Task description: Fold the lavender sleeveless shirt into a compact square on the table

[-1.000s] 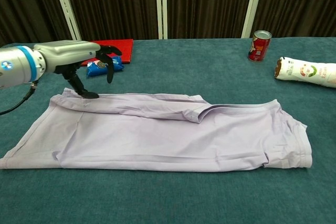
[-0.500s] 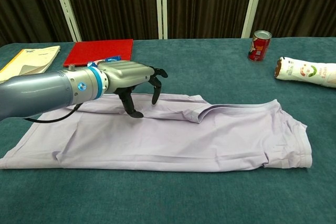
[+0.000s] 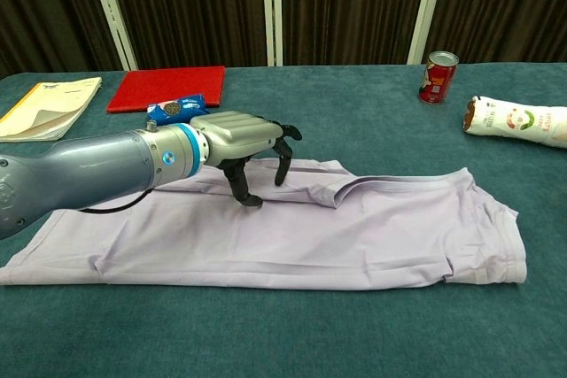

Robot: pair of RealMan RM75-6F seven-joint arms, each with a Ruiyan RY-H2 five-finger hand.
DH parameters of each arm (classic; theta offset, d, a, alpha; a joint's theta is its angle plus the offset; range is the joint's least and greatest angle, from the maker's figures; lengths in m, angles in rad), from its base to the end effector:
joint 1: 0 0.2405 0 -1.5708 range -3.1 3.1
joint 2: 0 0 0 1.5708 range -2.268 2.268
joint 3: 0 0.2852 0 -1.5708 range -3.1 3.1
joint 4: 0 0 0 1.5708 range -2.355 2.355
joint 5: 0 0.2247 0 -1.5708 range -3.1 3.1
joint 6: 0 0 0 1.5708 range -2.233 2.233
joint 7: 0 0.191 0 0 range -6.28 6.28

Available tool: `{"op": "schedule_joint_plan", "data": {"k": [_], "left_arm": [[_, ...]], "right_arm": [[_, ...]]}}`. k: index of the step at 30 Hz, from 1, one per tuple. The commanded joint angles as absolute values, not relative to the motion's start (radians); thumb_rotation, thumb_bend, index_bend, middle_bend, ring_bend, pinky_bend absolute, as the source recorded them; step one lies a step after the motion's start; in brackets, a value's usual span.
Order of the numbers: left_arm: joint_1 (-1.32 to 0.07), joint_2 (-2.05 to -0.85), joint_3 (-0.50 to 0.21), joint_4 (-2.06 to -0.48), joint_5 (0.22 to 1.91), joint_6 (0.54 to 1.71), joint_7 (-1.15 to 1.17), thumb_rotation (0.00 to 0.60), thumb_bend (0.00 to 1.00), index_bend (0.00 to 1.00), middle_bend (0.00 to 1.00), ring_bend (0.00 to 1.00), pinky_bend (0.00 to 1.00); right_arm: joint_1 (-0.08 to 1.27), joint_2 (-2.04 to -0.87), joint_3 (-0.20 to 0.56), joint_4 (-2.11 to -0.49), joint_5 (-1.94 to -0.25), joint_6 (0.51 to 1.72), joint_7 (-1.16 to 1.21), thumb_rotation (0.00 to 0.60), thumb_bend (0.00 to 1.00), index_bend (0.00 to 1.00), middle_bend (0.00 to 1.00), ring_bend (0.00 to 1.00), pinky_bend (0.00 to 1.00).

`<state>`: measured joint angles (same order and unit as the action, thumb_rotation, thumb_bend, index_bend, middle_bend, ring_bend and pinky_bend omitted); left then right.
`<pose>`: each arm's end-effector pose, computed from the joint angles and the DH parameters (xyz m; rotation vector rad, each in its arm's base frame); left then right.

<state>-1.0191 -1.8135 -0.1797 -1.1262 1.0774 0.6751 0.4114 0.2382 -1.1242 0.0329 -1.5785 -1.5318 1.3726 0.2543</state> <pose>-0.0807 0.4352 -0.1598 -2.2061 -0.7577 -0.7658 -0.3159 -0.2780 0.1350 1.4898 -1.0759 1.1056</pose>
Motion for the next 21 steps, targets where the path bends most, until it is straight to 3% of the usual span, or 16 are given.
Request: {"op": "schedule_joint_plan", "data": {"k": [1, 12, 21], "left_arm": [[-1.024, -1.829, -0.181, -1.11, 1.07, 0.676, 0.412, 0.6, 0.32, 0.47, 0.0, 0.0, 0.0], [-1.044, -1.872, -0.197, -1.058, 1.043, 0.669, 0.404, 0.6, 0.49, 0.56, 0.0, 0.0, 0.0], [-1.06, -1.871, -0.213, -1.044, 1.031, 0.682, 0.42, 0.6, 0.5, 0.58, 0.0, 0.0, 0.0]], "right_arm": [[0.236, -1.121, 0.034, -1.581, -1.533, 1.375, 0.259, 0.6, 0.01, 0.14, 0.02, 0.0, 0.0], [0.233, -1.114, 0.039, -1.582, -1.537, 1.377, 0.272, 0.6, 0.01, 0.14, 0.03, 0.0, 0.0], [0.234, -1.113, 0.041, -1.58, -1.538, 1.37, 0.278, 0.6, 0.01, 0.14, 0.03, 0.0, 0.0]]}}
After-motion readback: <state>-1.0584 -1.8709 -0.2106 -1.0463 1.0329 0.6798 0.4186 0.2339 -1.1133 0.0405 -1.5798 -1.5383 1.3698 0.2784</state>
